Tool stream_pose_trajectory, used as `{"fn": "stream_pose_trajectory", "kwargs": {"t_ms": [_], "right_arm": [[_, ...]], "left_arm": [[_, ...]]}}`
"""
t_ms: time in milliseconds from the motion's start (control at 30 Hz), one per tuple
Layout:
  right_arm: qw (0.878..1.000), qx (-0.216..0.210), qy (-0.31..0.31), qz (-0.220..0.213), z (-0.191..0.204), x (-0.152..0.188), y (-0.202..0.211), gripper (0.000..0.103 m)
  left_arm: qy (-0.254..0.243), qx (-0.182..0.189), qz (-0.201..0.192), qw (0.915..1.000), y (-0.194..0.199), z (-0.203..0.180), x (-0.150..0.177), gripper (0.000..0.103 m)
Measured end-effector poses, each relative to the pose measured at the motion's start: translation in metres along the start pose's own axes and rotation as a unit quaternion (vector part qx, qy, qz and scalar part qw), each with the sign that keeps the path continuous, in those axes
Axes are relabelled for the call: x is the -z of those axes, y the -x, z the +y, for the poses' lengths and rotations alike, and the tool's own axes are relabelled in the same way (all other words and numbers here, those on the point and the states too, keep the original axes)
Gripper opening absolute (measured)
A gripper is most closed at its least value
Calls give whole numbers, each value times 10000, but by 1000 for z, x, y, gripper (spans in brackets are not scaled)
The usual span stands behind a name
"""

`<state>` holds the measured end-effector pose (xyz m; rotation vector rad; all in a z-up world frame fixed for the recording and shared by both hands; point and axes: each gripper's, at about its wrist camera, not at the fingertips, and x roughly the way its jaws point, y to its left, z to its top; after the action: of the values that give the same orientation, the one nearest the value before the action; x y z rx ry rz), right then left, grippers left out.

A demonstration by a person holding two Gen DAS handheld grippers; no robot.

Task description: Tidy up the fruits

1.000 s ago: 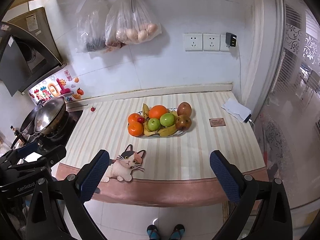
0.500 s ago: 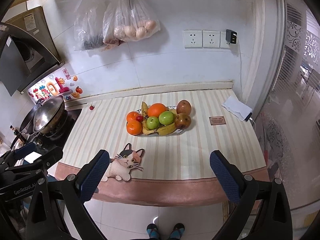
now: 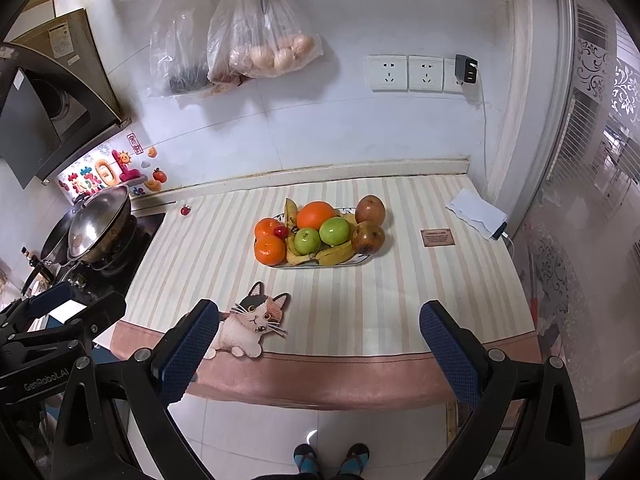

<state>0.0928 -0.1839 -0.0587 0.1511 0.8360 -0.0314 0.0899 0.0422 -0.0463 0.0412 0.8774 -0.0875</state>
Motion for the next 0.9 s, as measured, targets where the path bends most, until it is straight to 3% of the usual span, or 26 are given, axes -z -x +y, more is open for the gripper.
{"fn": "stream_pose_trajectory", "kwargs": {"t_ms": [900], "right_arm": [[10000,-47,-1,-32,5,2,4,102]], "left_arm": [[-29,24,-48,10000,7,0,-3,102]]}}
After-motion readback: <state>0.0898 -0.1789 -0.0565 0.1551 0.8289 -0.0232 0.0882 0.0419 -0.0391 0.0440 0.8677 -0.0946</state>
